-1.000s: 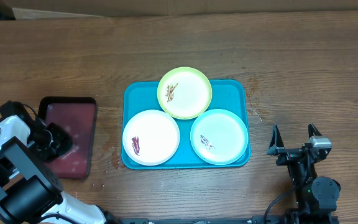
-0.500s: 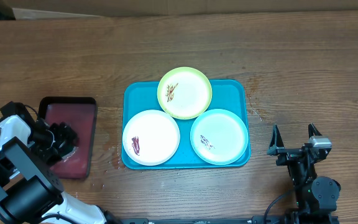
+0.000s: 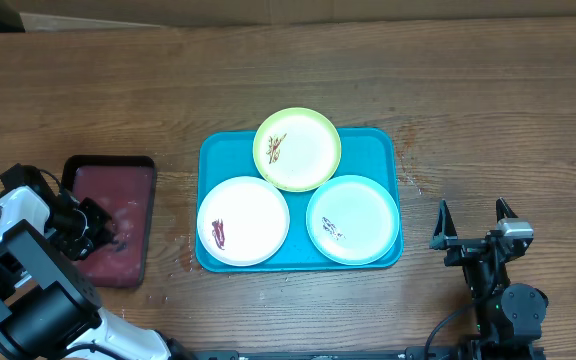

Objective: Clean dirty plates on tray and stack at the side

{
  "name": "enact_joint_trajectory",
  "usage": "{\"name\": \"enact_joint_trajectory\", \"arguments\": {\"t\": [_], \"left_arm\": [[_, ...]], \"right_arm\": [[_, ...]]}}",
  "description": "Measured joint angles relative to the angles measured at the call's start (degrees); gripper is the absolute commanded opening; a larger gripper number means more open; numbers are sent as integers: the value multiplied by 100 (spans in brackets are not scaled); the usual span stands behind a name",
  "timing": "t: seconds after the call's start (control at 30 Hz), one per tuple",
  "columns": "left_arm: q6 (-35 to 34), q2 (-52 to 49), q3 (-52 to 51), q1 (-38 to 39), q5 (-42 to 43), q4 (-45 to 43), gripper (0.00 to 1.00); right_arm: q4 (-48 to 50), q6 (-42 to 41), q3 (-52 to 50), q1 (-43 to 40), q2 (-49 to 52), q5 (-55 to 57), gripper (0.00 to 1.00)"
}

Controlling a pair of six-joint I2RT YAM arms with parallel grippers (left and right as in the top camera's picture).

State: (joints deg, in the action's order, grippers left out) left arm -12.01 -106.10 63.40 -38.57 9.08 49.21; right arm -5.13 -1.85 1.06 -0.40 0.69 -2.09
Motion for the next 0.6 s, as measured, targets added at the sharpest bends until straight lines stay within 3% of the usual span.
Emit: {"name": "enact_joint_trajectory", "arguments": {"t": [0.03,0.07,0.1,0.43,0.6], "left_arm": [[0,0,-4,0,2,-20,48],[0,-2,-4,0,9,-33,95],[2,-2,-11,0,13,-66,100],[-4,28,63,15,-39,-811,98],[0,4,31,11,-81,-1128,17]], "right_arm": [[-2,0,0,0,0,0,100],[-4,0,0,0,0,0,100],[-4,0,0,0,0,0,100],[-2,0,0,0,0,0,100],[-2,-2,0,0,0,0,100]]}}
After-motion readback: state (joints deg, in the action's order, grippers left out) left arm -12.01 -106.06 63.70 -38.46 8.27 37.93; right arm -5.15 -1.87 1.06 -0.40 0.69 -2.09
